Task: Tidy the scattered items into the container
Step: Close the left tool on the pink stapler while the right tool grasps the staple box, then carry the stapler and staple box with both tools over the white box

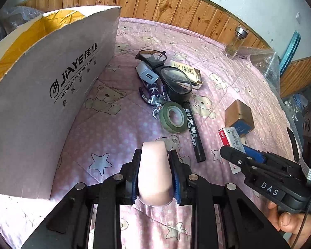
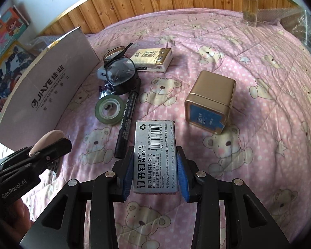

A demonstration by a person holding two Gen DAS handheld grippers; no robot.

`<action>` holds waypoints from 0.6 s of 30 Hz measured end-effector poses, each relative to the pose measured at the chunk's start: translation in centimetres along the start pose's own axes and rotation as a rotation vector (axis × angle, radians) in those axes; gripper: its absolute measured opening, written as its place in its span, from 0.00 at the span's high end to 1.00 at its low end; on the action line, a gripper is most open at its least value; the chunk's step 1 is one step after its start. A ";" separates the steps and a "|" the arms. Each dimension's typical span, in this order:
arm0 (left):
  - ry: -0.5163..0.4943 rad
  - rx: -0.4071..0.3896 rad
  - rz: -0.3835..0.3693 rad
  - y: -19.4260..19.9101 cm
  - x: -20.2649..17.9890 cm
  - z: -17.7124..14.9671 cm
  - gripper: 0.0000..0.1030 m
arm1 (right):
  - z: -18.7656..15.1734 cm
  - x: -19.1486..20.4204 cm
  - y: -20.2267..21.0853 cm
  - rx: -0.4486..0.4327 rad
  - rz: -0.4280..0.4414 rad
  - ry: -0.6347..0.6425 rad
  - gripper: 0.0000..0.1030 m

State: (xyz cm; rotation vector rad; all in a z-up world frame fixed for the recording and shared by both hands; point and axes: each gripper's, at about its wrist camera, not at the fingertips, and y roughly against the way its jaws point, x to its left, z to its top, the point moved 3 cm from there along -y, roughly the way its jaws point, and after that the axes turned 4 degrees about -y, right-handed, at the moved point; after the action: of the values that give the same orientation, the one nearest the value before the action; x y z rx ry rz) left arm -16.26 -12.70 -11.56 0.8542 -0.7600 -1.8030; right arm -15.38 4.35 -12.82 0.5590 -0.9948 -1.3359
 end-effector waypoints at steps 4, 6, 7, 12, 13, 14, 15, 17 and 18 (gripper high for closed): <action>-0.010 -0.021 -0.015 1.7 -0.6 -0.3 0.74 | -0.9 0.8 1.3 -0.015 0.010 -0.005 0.62; -0.019 -0.037 -0.020 2.6 -0.9 -0.4 0.74 | -1.3 1.3 2.0 -0.022 0.017 -0.003 0.62; -0.021 -0.046 -0.020 3.2 -1.0 -0.5 0.74 | -1.5 1.5 2.3 -0.027 0.019 -0.002 0.62; -0.029 -0.083 -0.033 5.4 -1.5 -0.9 0.74 | -2.2 2.9 3.9 -0.049 0.029 0.013 0.62; -0.030 -0.092 -0.032 5.9 -1.5 -1.0 0.74 | -2.3 3.2 4.2 -0.053 0.030 0.016 0.62; -0.032 -0.099 -0.034 6.2 -1.5 -1.1 0.74 | -2.6 3.4 4.5 -0.057 0.031 0.019 0.62; -0.033 -0.104 -0.038 6.6 -1.6 -1.1 0.74 | -2.8 3.7 4.7 -0.060 0.033 0.022 0.62; -0.034 -0.115 -0.040 7.3 -1.7 -1.4 0.74 | -3.2 4.2 5.2 -0.062 0.037 0.027 0.62; -0.034 -0.118 -0.044 7.6 -1.7 -1.6 0.74 | -3.5 4.5 5.4 -0.064 0.038 0.031 0.62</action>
State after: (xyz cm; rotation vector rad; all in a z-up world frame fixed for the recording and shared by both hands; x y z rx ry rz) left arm -10.71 -13.94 -5.96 0.7696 -0.6535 -1.8859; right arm -9.87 0.39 -8.93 0.5092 -0.9302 -1.3169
